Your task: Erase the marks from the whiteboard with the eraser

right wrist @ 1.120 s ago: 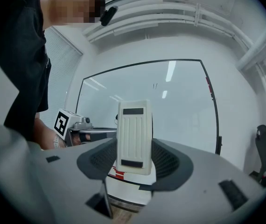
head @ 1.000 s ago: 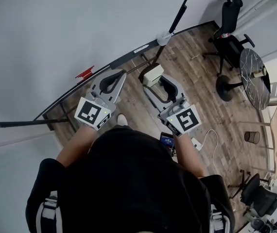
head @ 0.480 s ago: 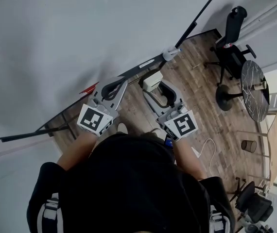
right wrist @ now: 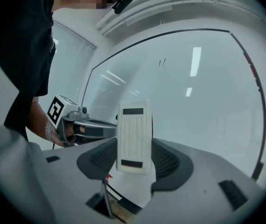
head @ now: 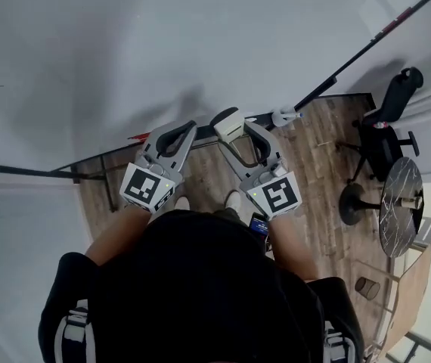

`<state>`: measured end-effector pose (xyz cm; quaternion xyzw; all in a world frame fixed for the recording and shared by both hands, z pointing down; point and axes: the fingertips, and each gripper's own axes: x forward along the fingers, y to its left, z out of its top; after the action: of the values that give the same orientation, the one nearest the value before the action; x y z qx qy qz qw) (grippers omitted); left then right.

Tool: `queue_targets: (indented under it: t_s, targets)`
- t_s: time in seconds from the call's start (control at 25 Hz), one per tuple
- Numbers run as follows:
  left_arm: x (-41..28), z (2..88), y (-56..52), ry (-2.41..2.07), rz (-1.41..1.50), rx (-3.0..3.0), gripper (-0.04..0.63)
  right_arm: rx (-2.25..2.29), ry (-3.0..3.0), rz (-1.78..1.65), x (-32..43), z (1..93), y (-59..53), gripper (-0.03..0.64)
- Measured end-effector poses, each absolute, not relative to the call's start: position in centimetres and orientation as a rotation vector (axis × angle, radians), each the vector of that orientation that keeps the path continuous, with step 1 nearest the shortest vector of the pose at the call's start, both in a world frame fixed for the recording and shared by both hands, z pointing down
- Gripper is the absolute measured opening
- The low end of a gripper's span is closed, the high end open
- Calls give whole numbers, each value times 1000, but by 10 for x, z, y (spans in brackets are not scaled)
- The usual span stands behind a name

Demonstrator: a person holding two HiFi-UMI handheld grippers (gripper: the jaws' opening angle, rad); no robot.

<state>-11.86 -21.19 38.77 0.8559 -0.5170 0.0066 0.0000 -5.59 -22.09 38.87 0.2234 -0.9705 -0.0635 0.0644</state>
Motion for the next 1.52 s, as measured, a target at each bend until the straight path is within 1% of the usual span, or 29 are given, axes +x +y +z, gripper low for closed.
queue_targets:
  t_s: [0.4,0.6,0.88,1.0,1.36,1.52]
  targets:
    - [-96,373,-238,-2030,-1,2385,6,277,-2904,-455,-30,381,-265,229]
    - [-107,351,-232,-2174,24,2299,6,187,-2808,-691,-37,339,-268,229]
    - [-126,324,-233,-2246,59,2284,5,357,-2462,-1204,-57,252,-289,227]
    - [-134,310,-236,-2260,58,2302,5,386,-2317,-1355,-67,222,-292,227]
    - [-148,293,-234,-2241,-15,2344,6,605,-2150,-1573,-90,101,-303,227]
    - [-154,288,-228,-2252,-40,2341,6,657,-2071,-1559,-103,82,-313,227]
